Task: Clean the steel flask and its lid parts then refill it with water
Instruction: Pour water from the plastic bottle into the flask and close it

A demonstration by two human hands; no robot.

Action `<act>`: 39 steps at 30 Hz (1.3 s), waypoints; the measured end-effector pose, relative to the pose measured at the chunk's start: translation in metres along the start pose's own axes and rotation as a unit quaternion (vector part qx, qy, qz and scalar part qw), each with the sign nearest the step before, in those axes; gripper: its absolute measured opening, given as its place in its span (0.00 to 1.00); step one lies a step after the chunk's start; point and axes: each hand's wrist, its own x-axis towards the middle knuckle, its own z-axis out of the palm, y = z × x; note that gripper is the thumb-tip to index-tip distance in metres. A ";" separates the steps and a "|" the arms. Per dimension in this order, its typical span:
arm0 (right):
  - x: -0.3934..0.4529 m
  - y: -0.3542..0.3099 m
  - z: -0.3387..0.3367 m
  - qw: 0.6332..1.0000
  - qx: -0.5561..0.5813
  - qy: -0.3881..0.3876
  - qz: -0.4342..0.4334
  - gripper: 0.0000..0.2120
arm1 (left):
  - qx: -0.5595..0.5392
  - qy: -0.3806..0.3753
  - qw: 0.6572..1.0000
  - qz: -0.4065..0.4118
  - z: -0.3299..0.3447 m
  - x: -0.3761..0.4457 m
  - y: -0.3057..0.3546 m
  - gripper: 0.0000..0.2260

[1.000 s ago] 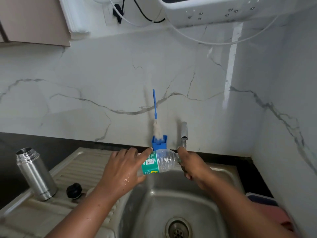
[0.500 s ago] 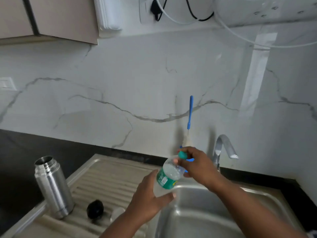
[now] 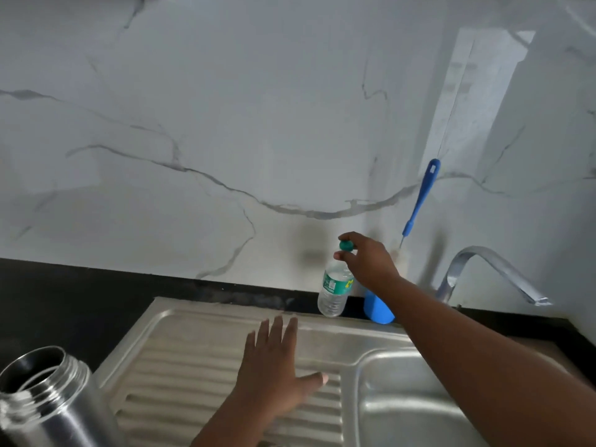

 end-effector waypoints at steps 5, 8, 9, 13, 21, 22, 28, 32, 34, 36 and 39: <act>0.007 0.003 0.015 0.998 -0.059 -0.008 0.001 0.22 | 0.021 -0.003 1.000 0.009 -0.001 0.024 -0.009 0.48; 0.009 0.004 0.019 0.990 -0.139 -0.036 -0.012 0.27 | 0.013 -0.005 1.000 0.010 0.000 0.034 -0.013 0.48; 0.009 0.005 0.019 0.987 -0.153 -0.043 -0.016 0.30 | 0.009 0.000 1.000 0.013 0.000 0.035 -0.014 0.47; 0.007 0.009 0.020 0.984 -0.169 -0.052 -0.024 0.38 | -0.019 0.020 0.999 0.030 0.002 0.039 -0.017 0.44; 0.007 0.006 0.023 0.978 -0.196 -0.057 -0.042 0.45 | -0.064 0.040 0.997 0.033 -0.005 0.031 -0.016 0.46; 0.006 0.005 0.022 0.977 -0.201 -0.061 -0.040 0.44 | -0.073 0.043 0.996 0.031 -0.007 0.028 -0.016 0.47; -0.009 0.000 0.017 0.971 -0.224 -0.077 -0.041 0.44 | -0.090 0.058 0.994 0.025 -0.017 0.004 -0.016 0.47; -0.029 -0.007 0.017 0.972 -0.224 -0.060 -0.044 0.44 | -0.115 0.061 0.991 0.011 -0.025 -0.028 -0.010 0.47; -0.046 -0.012 0.021 0.971 -0.229 -0.050 -0.058 0.42 | -0.121 0.059 0.991 -0.002 -0.028 -0.050 -0.005 0.46; -0.070 -0.017 0.032 0.968 -0.231 -0.052 -0.083 0.39 | -0.131 0.054 0.990 -0.028 -0.030 -0.073 -0.001 0.46; -0.112 -0.020 0.057 0.964 -0.223 -0.089 -0.111 0.34 | -0.154 0.055 0.983 -0.087 -0.028 -0.110 0.002 0.45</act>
